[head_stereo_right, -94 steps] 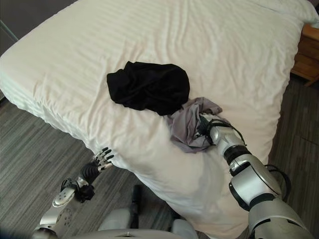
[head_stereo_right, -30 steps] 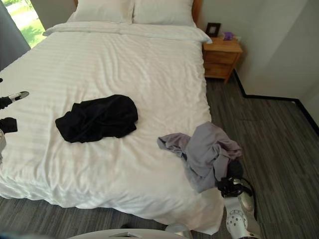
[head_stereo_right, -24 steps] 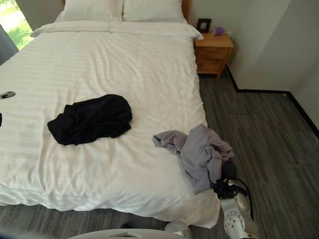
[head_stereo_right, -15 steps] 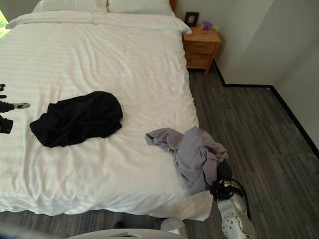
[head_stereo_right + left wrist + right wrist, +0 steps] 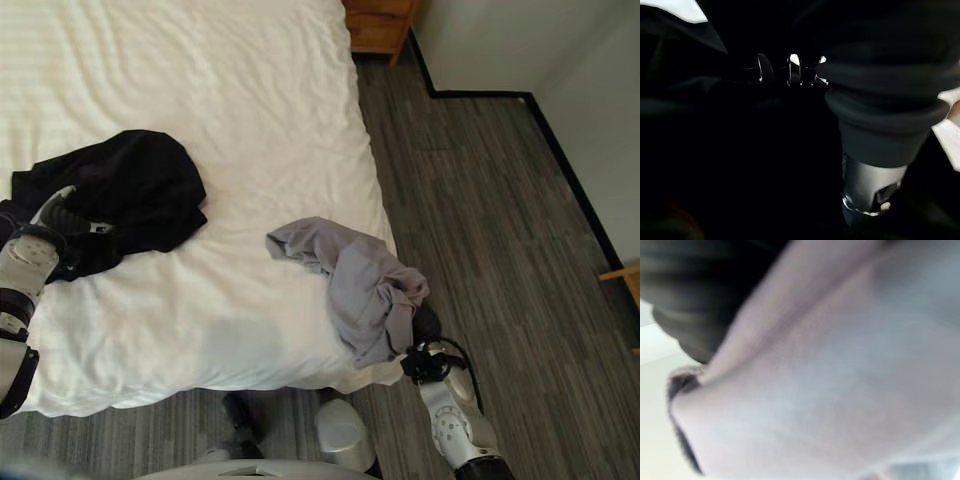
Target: Pick up bed clothes into laundry basket.
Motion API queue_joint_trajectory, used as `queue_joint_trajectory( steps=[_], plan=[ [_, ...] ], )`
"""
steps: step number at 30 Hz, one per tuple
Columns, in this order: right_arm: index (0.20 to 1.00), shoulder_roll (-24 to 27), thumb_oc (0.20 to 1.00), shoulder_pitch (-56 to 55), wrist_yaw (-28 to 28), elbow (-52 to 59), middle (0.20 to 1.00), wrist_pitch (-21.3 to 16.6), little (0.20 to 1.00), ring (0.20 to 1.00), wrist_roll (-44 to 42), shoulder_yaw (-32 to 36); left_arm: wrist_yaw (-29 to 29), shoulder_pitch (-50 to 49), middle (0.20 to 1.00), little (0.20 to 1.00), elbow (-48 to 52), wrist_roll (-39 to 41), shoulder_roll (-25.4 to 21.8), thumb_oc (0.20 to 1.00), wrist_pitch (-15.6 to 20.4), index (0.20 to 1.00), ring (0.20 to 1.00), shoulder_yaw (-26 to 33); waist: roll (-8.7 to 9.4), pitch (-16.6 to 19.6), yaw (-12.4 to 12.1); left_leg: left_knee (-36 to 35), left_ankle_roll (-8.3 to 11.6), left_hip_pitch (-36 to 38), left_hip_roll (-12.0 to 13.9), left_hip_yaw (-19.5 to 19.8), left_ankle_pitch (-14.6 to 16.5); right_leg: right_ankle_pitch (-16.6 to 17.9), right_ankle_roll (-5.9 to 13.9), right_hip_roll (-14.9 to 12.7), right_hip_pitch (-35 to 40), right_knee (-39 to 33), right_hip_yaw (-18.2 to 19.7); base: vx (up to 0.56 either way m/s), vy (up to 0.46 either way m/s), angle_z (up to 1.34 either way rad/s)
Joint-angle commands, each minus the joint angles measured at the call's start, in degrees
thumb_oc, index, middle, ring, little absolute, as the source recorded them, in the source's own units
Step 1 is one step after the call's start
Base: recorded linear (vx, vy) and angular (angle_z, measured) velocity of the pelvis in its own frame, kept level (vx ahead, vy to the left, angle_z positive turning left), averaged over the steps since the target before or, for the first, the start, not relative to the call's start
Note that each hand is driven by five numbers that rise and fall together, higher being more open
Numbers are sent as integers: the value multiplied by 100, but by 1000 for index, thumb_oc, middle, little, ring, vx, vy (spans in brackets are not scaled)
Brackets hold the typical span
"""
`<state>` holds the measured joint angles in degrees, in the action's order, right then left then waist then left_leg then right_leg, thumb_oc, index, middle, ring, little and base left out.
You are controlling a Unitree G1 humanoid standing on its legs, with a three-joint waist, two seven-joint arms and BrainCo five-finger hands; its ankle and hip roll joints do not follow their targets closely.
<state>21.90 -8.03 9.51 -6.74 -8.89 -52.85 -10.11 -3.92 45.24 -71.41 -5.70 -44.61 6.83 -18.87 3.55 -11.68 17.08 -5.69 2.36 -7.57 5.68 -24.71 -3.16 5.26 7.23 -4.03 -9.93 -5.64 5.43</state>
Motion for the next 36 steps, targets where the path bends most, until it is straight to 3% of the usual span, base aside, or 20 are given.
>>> queue_joint_trajectory(
  steps=[1, 5, 6, 7, 8, 9, 11, 12, 14, 17, 18, 24, 25, 28, 31, 32, 36],
  plan=[
    [200, 68, 200, 129, 235, 320, 200, -179, 200, 200, -234, 257, -16, 216, 1000, 1000, -348, -996, 92, 1000, -191, 1000, 1000, -121, -138, 20, -161, 69, 802, 946, 727, -319, 259, 661, 615, -250, -614, 64, -294, 125, 44, -13],
    [200, 92, 200, 74, 270, 308, 200, -166, 200, 200, -230, 248, 57, -82, 1000, 1000, -522, -1590, 286, 1000, -290, 1000, 1000, -255, -129, 54, -144, 69, 812, 987, 735, -376, 283, 644, 610, -240, -615, 64, -272, 49, 16, -10],
    [200, 95, 200, 55, 286, 310, 200, -162, 200, 200, -229, 245, 123, -178, 896, 896, -574, -1738, 355, 896, -308, 896, 896, -287, -126, 75, -139, 69, 813, 1003, 738, -393, 297, 636, 612, -242, -610, 64, -267, 32, 4, -6],
    [200, 101, 200, 43, 314, 267, 200, -145, 200, 200, -205, 228, 158, -288, 576, 576, -631, -1906, 419, 576, -322, 576, 576, -334, -128, 100, -130, 69, 813, 1028, 739, -406, 309, 621, 614, -240, -601, 64, -262, 41, 7, -5],
    [200, 128, 200, 11, 345, 252, 200, -136, 200, 200, -178, 209, 218, -416, 200, 200, -590, -1951, 493, 200, -327, 200, 200, -294, -140, 144, -134, 69, 811, 1066, 739, -424, 341, 608, 619, -246, -583, 64, -269, -36, -51, -4],
    [200, 139, 200, 17, 355, 262, 200, -140, 200, 200, -174, 194, 199, -464, 200, 200, -580, -1950, 509, 200, -331, 200, 200, -266, -95, 157, -124, 69, 786, 1011, 729, -473, 192, 713, 561, -247, -643, 64, -263, -48, -47, -4],
    [200, 151, 200, 18, 368, 268, 200, -144, 200, 200, -179, 181, 200, -501, 200, 200, -568, -1907, 531, 200, -317, 200, 200, -247, -160, 171, -134, 69, 810, 1081, 733, -404, 348, 598, 612, -247, -567, 64, -287, -1, 2, -2],
    [200, 160, 200, 30, 382, 295, 200, -145, 200, 200, -192, 173, 208, -523, 200, 200, -522, -1757, 530, 200, -307, 200, 200, -153, -115, 174, -142, 69, 783, 1020, 725, -435, 203, 702, 550, -253, -619, 64, -288, -9, -9, -5],
    [200, 170, 200, 22, 386, 319, 200, -145, 200, 200, -198, 155, 172, -533, 200, 200, -424, -1537, 556, 200, -275, 200, 200, -29, -126, 191, -159, 69, 780, 1004, 726, -384, 199, 689, 535, -260, -596, 64, -328, -42, -33, -2],
    [200, 155, 200, 4, 369, 321, 200, -158, 200, 200, -201, 190, 185, -603, 200, 200, -93, -91, 663, 200, -97, 200, 200, 550, -145, 186, -190, 69, 772, 942, 743, -229, 176, 650, 501, -297, -544, 64, -445, -31, -26, 9],
    [200, 102, 200, 9, 310, 284, 200, -184, 200, 200, -180, 227, 214, -583, 200, 200, 268, 1067, 837, 200, 96, 200, 200, 876, -158, 163, -219, 69, 769, 878, 741, -104, 164, 630, 480, -337, -497, 64, -549, -49, -31, 26],
    [200, 39, 200, 44, 199, 295, 200, -201, 200, 200, -116, 277, 195, -721, 200, 200, 1223, 2493, 1169, 200, 351, 200, 200, 1102, -158, 143, -272, 69, 753, 827, 732, 75, 160, 599, 452, -387, -378, 64, -694, -18, 5, 33],
    [200, -12, 200, 134, 109, 252, 200, -191, 200, 200, -16, 271, 351, -1046, 200, 200, 2111, 3753, 1552, 200, 529, 200, 200, 1180, -162, 159, -326, 69, 737, 869, 726, 135, 183, 563, 430, -424, -270, 64, -744, 9, 34, 13],
    [200, -14, 200, 176, 64, 227, 200, -188, 200, 200, 51, 287, 448, -1303, 200, 200, 2667, 4204, 1684, 200, 584, 200, 200, 1134, -161, 194, -355, 69, 725, 921, 710, 151, 210, 542, 421, -433, -189, 64, -764, 26, 36, 11],
    [200, -45, 200, 227, 44, 136, 200, -160, 200, 200, 102, 314, 702, -1628, 200, 200, 3495, 5150, 1960, 200, 659, 200, 200, 1124, -177, 278, -386, 69, 708, 1025, 685, 154, 255, 501, 413, -458, -60, 64, -781, 46, 41, 4],
    [200, -89, 200, 273, -18, 37, 200, -156, 200, 200, 158, 286, 818, -1853, 200, 200, 4059, 5838, 2310, 200, 699, 200, 200, 1133, -182, 355, -407, 69, 694, 1091, 664, 187, 286, 471, 409, -480, 43, 64, -797, 73, 39, 2],
    [200, -136, 200, 340, -124, -3, 200, -179, 200, 200, 256, 305, 984, -2148, 200, 200, 5076, 6552, 2733, 200, 822, 200, 200, 1025, -190, 499, -449, 69, 662, 1178, 631, 279, 321, 403, 386, -514, 226, 64, -838, 51, 16, 5]
  ],
)
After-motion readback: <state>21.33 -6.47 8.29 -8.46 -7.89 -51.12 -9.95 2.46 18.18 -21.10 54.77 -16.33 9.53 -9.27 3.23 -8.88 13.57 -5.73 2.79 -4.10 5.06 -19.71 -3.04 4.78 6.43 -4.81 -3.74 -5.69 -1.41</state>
